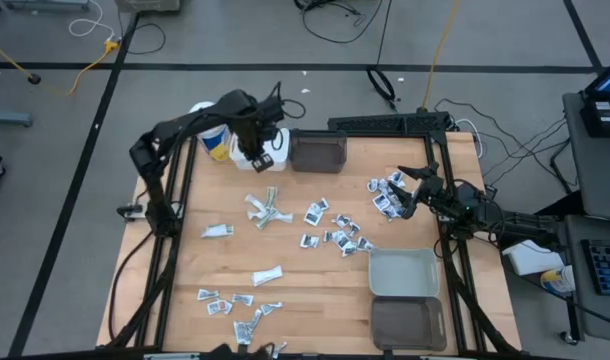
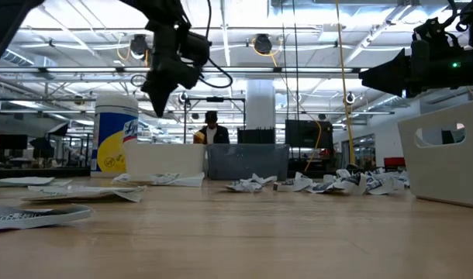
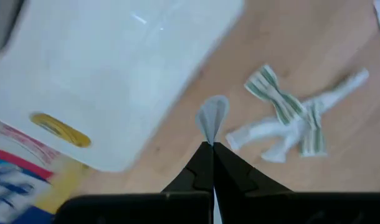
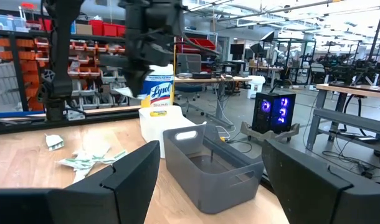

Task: Pick & Place First Aid Supplies
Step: Put the green bandage into the white bin

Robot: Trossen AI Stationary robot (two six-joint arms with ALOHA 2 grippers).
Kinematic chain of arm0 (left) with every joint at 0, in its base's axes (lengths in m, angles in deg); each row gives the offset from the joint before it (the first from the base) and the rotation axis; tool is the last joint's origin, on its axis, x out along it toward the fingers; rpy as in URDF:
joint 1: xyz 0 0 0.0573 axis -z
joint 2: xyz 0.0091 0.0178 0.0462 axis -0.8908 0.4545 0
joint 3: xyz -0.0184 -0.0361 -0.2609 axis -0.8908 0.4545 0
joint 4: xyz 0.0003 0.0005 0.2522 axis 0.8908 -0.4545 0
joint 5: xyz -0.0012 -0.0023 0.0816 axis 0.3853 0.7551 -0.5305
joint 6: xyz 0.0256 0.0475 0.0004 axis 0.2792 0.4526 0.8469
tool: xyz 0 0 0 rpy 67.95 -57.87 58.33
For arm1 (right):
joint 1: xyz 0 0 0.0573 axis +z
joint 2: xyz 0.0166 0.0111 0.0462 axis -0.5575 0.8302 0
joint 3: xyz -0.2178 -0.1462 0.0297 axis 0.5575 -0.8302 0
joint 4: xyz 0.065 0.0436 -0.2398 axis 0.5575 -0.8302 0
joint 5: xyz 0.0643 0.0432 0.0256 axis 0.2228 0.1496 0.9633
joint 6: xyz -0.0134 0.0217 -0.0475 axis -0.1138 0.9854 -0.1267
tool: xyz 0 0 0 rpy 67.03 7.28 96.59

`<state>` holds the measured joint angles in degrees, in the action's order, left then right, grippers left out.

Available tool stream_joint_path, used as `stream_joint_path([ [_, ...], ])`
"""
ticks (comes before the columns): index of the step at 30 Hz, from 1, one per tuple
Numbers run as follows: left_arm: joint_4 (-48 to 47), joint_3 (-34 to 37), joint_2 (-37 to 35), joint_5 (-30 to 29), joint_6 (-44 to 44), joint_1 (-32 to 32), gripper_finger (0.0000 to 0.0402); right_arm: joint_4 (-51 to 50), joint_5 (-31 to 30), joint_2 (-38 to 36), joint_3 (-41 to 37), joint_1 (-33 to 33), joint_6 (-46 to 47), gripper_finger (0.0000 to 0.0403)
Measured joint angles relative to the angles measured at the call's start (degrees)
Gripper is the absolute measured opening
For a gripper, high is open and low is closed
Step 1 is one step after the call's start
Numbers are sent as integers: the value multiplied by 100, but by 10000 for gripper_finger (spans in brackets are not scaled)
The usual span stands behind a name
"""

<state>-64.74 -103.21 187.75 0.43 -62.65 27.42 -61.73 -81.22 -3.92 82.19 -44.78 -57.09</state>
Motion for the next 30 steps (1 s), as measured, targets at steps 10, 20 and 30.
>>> stream_joint_path([
  [10,-89,-791,676,-22,223,-550,0,0,0,-1,0,1,0,279],
  [20,-79,-1391,959,-165,365,-887,0,0,1,-1,0,1,0,279],
  [30,253,-1373,1575,-304,468,-904,0,-1,0,0,1,1,0,279],
])
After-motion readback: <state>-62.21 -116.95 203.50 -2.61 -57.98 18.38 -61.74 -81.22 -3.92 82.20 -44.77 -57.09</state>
